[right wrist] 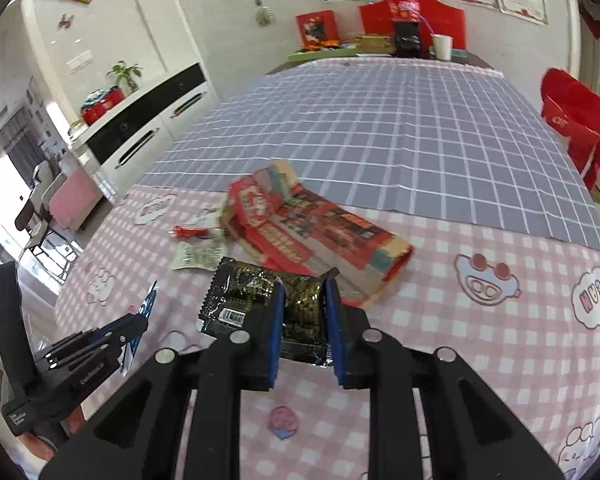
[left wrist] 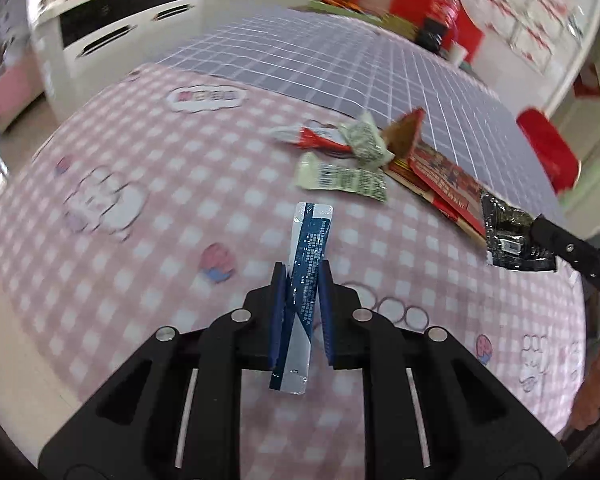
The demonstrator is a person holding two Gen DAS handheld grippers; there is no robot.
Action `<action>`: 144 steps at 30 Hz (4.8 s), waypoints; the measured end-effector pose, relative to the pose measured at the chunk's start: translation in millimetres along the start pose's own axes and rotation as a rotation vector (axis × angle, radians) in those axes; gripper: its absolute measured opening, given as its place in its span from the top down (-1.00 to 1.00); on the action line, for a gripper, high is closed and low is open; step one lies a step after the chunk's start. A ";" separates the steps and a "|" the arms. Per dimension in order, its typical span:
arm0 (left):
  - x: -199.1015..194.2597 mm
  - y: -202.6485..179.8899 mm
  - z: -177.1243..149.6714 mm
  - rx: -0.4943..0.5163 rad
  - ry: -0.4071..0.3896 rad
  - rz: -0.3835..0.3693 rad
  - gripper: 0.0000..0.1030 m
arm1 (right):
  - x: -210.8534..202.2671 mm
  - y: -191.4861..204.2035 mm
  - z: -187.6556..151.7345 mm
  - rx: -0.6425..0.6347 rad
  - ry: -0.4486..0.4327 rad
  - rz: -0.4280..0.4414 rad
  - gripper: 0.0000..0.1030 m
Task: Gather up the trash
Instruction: 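Carry tube and black pack over the blue bin and open both tools, then move both tools back over the table toward the remaining wrappers, then grasp the pale green snack wrapper with the left tool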
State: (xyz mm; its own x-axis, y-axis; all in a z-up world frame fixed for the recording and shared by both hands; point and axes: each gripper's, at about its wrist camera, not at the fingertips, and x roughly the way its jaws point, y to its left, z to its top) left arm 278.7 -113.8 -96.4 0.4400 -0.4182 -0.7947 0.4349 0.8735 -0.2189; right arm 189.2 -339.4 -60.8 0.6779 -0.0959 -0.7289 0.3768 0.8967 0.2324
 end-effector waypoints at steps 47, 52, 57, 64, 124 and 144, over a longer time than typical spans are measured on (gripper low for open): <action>-115.5 322.7 -196.6 -0.667 -0.024 0.362 -0.39 | 65.9 367.0 -163.3 -0.705 0.288 0.353 0.59; -120.3 332.9 -201.0 -0.682 -0.019 0.416 -0.39 | 76.2 372.5 -166.2 -0.726 0.299 0.324 0.59; -129.1 340.4 -210.6 -0.693 -0.008 0.488 -0.39 | 88.3 396.1 -181.8 -0.779 0.360 0.354 0.55; -148.4 349.1 -227.4 -0.741 -0.019 0.532 -0.39 | 92.6 426.2 -204.5 -0.872 0.318 0.325 -0.69; 32.1 -29.5 37.8 0.113 0.032 0.011 -0.62 | 50.8 -1.7 7.3 -0.073 0.131 -0.174 -0.69; 78.1 -36.9 69.1 0.139 0.052 0.126 0.73 | 60.2 -22.0 17.7 -0.078 0.170 -0.216 -0.69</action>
State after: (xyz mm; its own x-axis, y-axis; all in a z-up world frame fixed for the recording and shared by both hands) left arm 351.3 -195.9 -111.3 0.4581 -0.2907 -0.8400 0.4844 0.8740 -0.0383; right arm 232.9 -372.5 -98.4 0.4693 -0.2204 -0.8551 0.4468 0.8945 0.0147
